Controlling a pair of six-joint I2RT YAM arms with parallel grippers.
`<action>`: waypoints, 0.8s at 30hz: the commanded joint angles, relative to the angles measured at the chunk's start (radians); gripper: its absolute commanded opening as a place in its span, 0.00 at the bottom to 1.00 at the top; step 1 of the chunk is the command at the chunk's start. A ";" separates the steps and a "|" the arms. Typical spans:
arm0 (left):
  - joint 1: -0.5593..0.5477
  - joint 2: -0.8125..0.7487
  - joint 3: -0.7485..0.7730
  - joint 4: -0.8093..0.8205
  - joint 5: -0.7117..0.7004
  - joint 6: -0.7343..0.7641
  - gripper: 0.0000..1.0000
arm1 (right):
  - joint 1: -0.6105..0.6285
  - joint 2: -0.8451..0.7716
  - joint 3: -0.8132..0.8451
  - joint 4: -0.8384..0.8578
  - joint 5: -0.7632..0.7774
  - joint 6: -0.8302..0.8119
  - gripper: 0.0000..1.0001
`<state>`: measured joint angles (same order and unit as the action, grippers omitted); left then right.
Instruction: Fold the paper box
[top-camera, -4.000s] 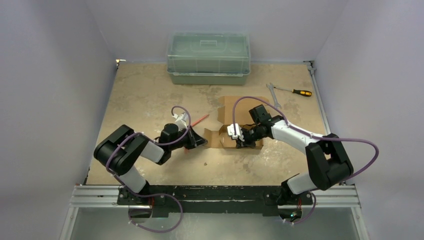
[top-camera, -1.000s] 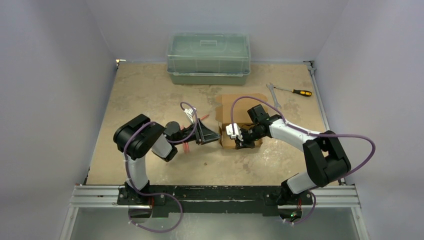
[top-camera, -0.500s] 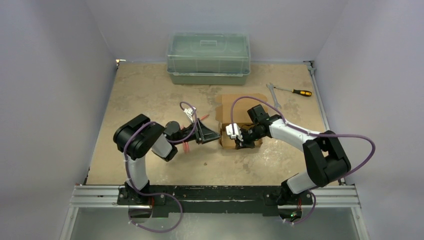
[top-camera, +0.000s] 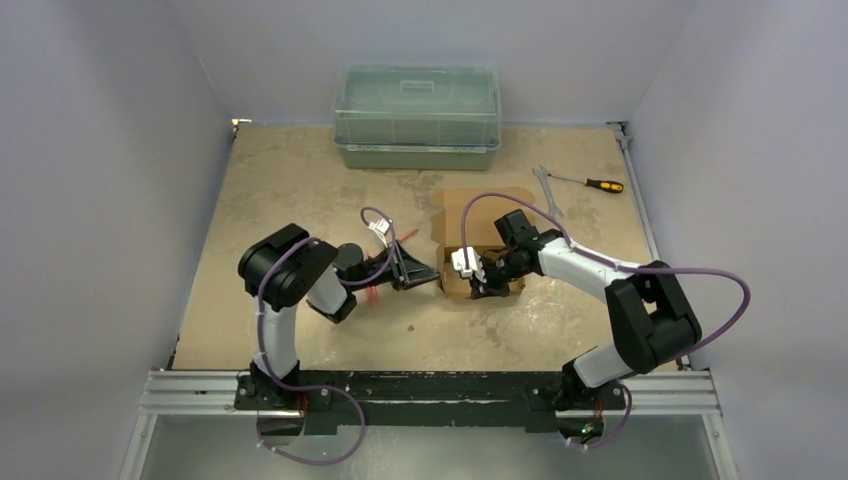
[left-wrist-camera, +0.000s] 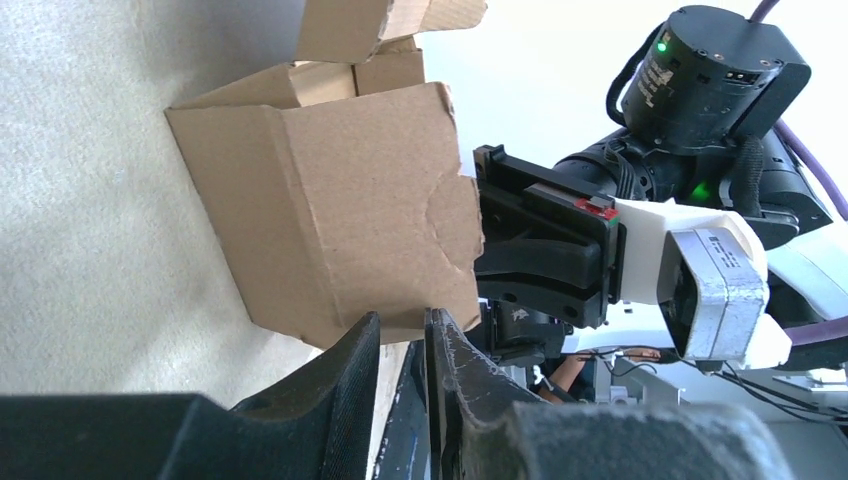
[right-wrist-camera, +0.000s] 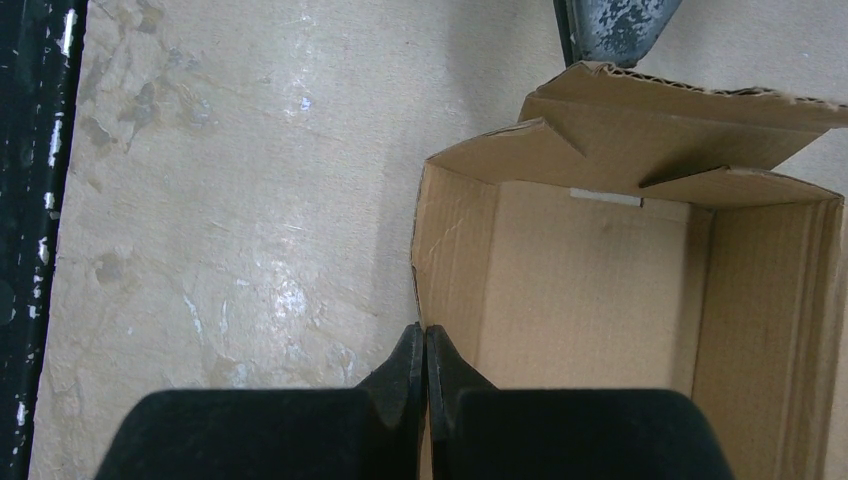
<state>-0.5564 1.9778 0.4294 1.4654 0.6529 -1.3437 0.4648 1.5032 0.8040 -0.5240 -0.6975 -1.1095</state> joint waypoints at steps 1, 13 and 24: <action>0.009 0.024 0.022 0.314 -0.015 -0.002 0.21 | 0.000 0.031 -0.005 -0.011 0.078 0.000 0.00; 0.010 0.081 0.050 0.312 -0.026 -0.011 0.23 | 0.001 0.035 -0.003 -0.011 0.080 0.002 0.00; 0.002 0.074 0.079 0.218 -0.030 0.011 0.32 | 0.000 0.043 0.004 -0.001 0.091 0.024 0.00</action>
<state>-0.5510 2.0644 0.4759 1.4654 0.6392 -1.3510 0.4648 1.5146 0.8040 -0.5240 -0.6968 -1.0996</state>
